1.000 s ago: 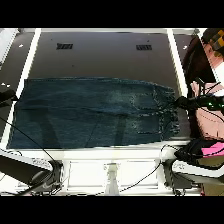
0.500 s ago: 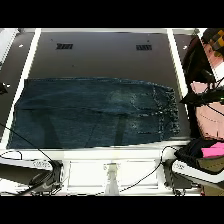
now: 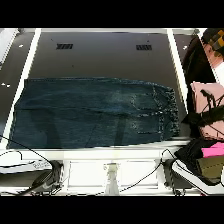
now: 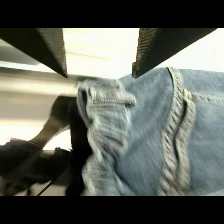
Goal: Fold the clothes and pants, and hang the long-sleeved shirts on hangers.
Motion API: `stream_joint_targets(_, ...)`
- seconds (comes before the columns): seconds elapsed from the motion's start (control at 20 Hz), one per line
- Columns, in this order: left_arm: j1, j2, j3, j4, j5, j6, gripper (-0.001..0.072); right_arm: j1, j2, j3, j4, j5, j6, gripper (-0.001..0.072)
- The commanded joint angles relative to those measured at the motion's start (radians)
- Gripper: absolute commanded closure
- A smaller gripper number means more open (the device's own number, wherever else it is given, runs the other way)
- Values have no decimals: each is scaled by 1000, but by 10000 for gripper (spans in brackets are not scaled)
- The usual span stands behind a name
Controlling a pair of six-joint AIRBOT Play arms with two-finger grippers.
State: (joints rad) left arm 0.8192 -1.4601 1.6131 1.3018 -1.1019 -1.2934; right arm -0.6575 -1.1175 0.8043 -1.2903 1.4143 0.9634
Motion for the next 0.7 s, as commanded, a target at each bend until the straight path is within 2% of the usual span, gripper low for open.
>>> stream_joint_targets(0.0,43,17,-5,-101,-26,0,224,-66,8,-127,39,-61,9,225)
stream_joint_targets(0.3,41,17,-5,-126,-47,0,223,-66,-109,-131,39,-71,99,224)
stream_joint_targets(0.55,41,17,-5,-125,-65,0,224,-66,-219,-130,127,-112,85,235)
stream_joint_targets(0.6,41,17,-5,-126,-69,0,223,-66,-235,-130,146,-126,68,270)
stream_joint_targets(0.65,41,17,-5,-125,-73,1,224,-66,-248,-130,170,-139,49,270)
